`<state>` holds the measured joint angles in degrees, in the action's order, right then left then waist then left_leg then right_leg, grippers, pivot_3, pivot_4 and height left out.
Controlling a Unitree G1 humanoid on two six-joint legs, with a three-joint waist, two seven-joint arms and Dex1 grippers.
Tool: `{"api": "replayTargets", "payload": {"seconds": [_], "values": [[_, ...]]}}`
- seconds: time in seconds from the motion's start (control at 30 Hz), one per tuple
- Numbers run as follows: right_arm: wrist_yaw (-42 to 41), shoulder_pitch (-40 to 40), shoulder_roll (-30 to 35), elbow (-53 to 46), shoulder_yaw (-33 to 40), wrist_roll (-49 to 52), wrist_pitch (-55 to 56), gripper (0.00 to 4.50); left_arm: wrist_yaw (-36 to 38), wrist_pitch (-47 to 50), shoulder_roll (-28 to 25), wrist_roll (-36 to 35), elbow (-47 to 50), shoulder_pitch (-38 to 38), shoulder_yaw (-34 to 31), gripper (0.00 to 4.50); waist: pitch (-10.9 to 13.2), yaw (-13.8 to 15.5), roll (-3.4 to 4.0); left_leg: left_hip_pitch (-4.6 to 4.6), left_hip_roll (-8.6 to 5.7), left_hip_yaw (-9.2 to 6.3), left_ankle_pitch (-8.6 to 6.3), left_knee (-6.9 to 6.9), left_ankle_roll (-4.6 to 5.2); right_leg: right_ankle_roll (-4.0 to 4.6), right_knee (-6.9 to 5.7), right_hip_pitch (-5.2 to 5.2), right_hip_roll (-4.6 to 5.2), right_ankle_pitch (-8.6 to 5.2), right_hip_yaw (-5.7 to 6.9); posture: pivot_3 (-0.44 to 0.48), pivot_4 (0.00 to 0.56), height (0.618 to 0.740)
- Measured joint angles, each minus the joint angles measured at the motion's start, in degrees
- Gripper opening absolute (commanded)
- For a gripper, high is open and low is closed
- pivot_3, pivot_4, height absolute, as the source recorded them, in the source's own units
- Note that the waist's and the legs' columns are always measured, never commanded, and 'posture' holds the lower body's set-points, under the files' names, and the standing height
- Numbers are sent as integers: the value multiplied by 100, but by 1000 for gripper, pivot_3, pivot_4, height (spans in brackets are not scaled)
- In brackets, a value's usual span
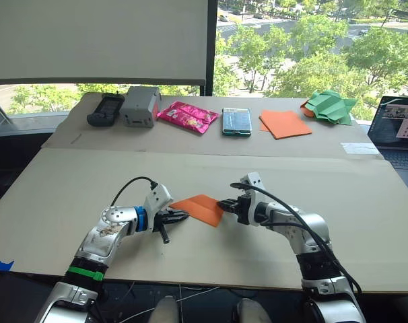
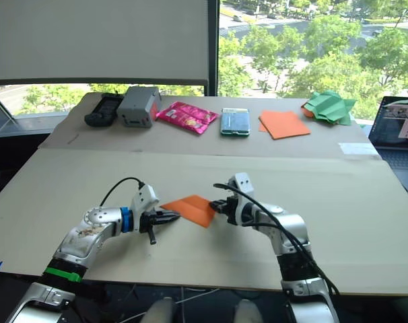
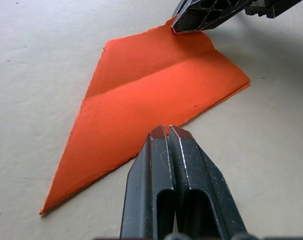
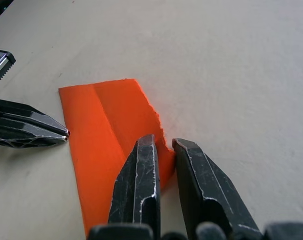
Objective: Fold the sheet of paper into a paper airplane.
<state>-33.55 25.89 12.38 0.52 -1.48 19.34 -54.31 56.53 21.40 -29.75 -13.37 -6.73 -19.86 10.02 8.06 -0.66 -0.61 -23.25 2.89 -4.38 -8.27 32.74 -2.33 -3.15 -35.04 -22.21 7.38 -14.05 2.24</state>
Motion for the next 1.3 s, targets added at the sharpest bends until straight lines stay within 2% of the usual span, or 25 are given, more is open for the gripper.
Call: {"api": "replayTargets", "payload": {"seconds": [0.03, 0.13, 0.37, 0.43, 0.73, 1.2, 1.3], "values": [[5, 0, -3, 0, 2, 3, 0, 715, 0, 0, 0, 0, 0, 0, 0, 145, 0, 0, 0, 0, 0, 0, 0, 0, 0, 0, 0, 0, 0, 0, 0, 0, 150, 702], [52, -19, -17, 0, 46, 38, 0, 1442, 0, 0, 0, 1, 0, 0, 0, 145, 0, 1, 0, 0, 0, 0, 0, 0, 0, 0, 0, 0, 0, 0, 0, 0, 150, 702], [140, -50, 70, -16, 468, 398, -70, 3900, 0, 0, 0, 0, 0, 4, 0, 145, 0, 6, 0, 0, 0, 0, 0, 0, 0, 0, 1, 1, 0, 0, 0, 0, 150, 702], [140, -134, 136, -130, 554, 508, -135, 4473, 2, 0, 0, -1, 0, 10, 0, 145, 0, 9, 1, 0, 0, 0, 0, 0, 0, 0, 1, 2, 0, 0, 0, 0, 150, 702], [268, -501, 187, -562, 897, 1034, -558, 4473, 24, 0, 0, 2, 0, 33, 1, 145, -4, 29, 5, 0, 0, 0, -1, 0, -2, 1, 3, 3, 0, 0, 0, 0, 150, 702], [648, -681, -206, -768, 874, 1312, -618, 4473, 39, 4, -8, 8, -1, 36, 3, 145, -10, -38, 8, 5, 2, -1, -20, -1, -30, 1, 2, -1, 0, -1, 0, 0, 150, 702], [728, -653, -186, -772, 743, 1249, -580, 4473, 50, 188, -231, -29, 388, 222, -14, 145, -10, -67, 8, 7, 4, -1, -25, -1, -38, 2, 1, -3, 0, -1, 0, 0, 150, 702]]}}
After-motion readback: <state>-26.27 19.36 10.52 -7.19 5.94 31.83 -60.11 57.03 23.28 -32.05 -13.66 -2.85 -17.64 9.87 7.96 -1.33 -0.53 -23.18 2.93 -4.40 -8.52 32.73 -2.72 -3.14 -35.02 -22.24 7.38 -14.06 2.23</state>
